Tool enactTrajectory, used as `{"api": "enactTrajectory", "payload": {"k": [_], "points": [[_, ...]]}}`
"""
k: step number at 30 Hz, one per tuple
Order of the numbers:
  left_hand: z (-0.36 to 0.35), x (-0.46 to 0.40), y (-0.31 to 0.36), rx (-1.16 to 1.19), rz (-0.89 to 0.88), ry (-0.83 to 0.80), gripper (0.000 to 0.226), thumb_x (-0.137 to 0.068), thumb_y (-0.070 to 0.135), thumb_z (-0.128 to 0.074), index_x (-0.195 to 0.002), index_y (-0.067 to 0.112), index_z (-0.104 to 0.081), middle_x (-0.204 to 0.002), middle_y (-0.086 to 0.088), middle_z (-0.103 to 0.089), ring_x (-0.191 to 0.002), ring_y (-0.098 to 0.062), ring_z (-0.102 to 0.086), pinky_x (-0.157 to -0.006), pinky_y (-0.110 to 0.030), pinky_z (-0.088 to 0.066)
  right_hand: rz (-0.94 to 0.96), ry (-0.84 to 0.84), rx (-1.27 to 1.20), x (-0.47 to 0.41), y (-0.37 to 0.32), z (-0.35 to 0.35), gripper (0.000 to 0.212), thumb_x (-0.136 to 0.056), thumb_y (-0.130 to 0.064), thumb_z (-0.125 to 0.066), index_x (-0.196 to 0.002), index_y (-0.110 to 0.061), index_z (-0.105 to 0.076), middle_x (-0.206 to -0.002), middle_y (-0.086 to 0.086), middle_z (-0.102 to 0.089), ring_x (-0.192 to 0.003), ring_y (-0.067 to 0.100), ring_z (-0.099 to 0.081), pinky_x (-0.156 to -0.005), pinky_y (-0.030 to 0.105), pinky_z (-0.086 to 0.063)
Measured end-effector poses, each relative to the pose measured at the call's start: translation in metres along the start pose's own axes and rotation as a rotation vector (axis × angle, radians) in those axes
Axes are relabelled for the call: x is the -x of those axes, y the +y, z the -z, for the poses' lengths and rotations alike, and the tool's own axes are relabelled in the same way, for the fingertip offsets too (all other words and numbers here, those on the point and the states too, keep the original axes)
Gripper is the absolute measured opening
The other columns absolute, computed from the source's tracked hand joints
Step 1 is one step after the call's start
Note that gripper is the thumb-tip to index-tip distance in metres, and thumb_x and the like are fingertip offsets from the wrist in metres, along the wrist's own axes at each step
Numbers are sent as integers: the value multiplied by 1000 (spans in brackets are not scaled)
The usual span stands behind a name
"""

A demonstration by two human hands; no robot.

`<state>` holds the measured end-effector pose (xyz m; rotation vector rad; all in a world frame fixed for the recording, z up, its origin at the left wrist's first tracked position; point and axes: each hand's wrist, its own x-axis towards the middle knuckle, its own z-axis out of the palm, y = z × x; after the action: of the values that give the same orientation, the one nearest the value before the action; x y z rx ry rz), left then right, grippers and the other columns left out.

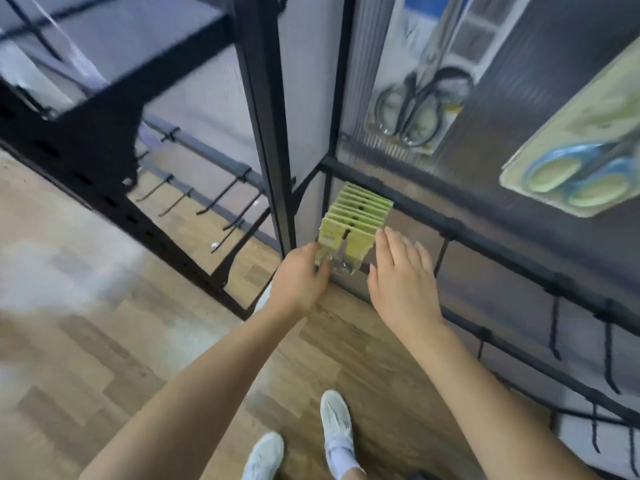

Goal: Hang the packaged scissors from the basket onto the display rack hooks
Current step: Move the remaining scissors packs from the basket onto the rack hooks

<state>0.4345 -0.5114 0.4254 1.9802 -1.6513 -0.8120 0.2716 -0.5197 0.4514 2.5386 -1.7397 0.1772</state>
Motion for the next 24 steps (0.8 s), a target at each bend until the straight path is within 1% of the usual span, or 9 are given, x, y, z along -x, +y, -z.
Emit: {"api": "enactTrajectory", "payload": {"k": [3, 4, 7, 10, 13, 16, 20, 22, 24], "points": [[30, 17, 15, -126, -146, -44, 29, -96, 23, -43, -120, 10, -55, -118, -9, -60, -112, -27, -51, -86, -33, -41, -33, -51, 55, 11, -4, 26, 56, -88, -20, -61, -137, 0, -43, -140, 16, -47, -129, 29, -45, -110, 45, -29], [40, 23, 22, -146, -184, -54, 32, -97, 23, -42, -124, 9, -52, -121, -9, -58, -116, -27, -49, -89, -32, -39, -57, -47, 63, 16, -6, 35, 56, -88, -21, -62, -137, 0, -44, -140, 16, -47, -129, 29, -46, -110, 44, -29], [68, 44, 47, -156, -233, -107, 37, -98, 24, -41, -131, 6, -46, -128, -12, -53, -119, -28, -48, -92, -34, -41, -184, -10, 46, 35, -11, 65, 55, -80, -21, -70, -128, 2, -54, -129, 18, -57, -117, 31, -57, -101, 46, -41], [85, 65, 70, -229, -318, -189, 41, -98, 28, -41, -134, 9, -43, -133, -11, -50, -120, -30, -46, -93, -34, -41, -321, 33, -35, 61, -18, 102, 52, -90, -23, -56, -136, -1, -46, -135, 15, -52, -124, 29, -51, -106, 42, -37], [90, 86, 102, -304, -443, -228, 35, -96, 29, -43, -123, 8, -48, -125, -12, -54, -114, -31, -48, -90, -36, -41, -430, 40, -73, 94, -18, 134, 51, -97, -28, -41, -143, -7, -35, -144, 8, -43, -131, 23, -42, -110, 35, -29], [88, 117, 147, -286, -600, -231, 30, -95, 27, -44, -115, 5, -51, -116, -14, -57, -110, -32, -50, -87, -36, -42, -521, 73, -60, 137, -11, 166, 48, -97, -29, -41, -141, -10, -38, -140, 6, -48, -126, 23, -46, -104, 34, -33], [69, 165, 203, -165, -837, -294, 37, -95, 25, -44, -128, 7, -49, -127, -11, -55, -122, -27, -45, -95, -33, -40, -645, 109, -17, 217, 8, 201, 47, -99, -31, -39, -142, -14, -37, -137, 1, -48, -122, 20, -49, -101, 31, -36], [50, 194, 226, -128, -947, -346, 38, -97, 26, -45, -130, 9, -49, -130, -10, -55, -125, -26, -44, -98, -30, -36, -738, 171, 22, 268, 16, 215, 43, -92, -27, -54, -131, -9, -52, -121, 4, -60, -106, 25, -61, -88, 34, -47], [29, 229, 244, -133, -1030, -424, 41, -97, 28, -45, -134, 9, -47, -135, -10, -52, -129, -24, -42, -101, -27, -32, -828, 257, 50, 323, 24, 220, 31, -80, -21, -68, -107, -6, -66, -92, 7, -68, -78, 28, -68, -65, 33, -54]]}}
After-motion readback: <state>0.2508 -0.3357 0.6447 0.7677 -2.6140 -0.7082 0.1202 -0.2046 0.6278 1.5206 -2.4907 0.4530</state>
